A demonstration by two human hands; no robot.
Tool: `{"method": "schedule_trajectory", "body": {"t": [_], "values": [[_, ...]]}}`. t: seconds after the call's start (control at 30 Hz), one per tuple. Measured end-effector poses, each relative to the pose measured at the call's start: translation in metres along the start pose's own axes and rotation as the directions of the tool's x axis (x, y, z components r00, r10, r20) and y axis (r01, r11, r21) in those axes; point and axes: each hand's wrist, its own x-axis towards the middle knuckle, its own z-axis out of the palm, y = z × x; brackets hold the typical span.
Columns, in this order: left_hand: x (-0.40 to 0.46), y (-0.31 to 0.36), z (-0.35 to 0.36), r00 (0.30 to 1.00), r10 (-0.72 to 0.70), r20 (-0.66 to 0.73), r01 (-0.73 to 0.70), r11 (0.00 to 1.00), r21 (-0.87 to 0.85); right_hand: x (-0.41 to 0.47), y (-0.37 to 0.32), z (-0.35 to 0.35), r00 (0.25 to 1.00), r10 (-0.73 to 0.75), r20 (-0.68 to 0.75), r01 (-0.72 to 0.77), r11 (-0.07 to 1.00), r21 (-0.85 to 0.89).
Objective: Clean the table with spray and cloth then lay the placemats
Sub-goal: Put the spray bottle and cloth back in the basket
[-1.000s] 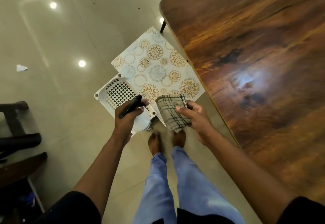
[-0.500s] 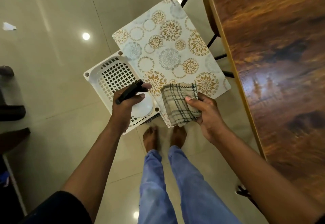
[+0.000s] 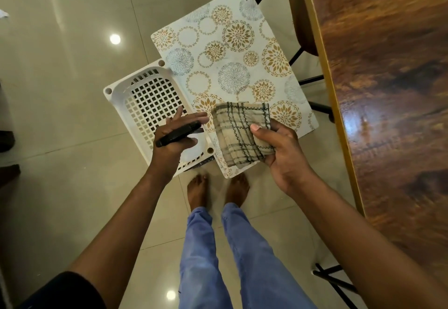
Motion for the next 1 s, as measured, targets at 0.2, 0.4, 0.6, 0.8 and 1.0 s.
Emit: {"method": "schedule_trajectory", "body": {"t": [0.2, 0.4, 0.6, 0.8, 1.0], "values": [[-0.014, -0.025, 0.005, 0.997, -0.070, -0.032, 0.074, 0.983, 0.167, -0.001, -0.013, 0.009, 0.998, -0.045, 0.035, 0.046, 0.999, -0.016], [-0.023, -0.022, 0.008, 0.991, -0.094, -0.090, 0.113, 0.965, 0.238, 0.000, -0.021, 0.017, 0.992, -0.121, 0.037, 0.124, 0.984, -0.129], [-0.037, -0.029, -0.016, 0.996, -0.093, -0.009, 0.089, 0.915, 0.393, 0.002, -0.031, 0.021, 0.983, -0.174, 0.062, 0.183, 0.963, -0.199], [-0.054, -0.015, -0.048, 0.967, -0.147, -0.210, 0.225, 0.881, 0.417, 0.006, -0.048, 0.033, 0.959, -0.255, 0.127, 0.285, 0.841, -0.460], [-0.025, 0.060, -0.050, 0.985, 0.019, -0.172, 0.036, 0.950, 0.311, 0.005, -0.070, 0.057, 0.887, -0.324, 0.329, 0.443, 0.396, -0.804]]}}
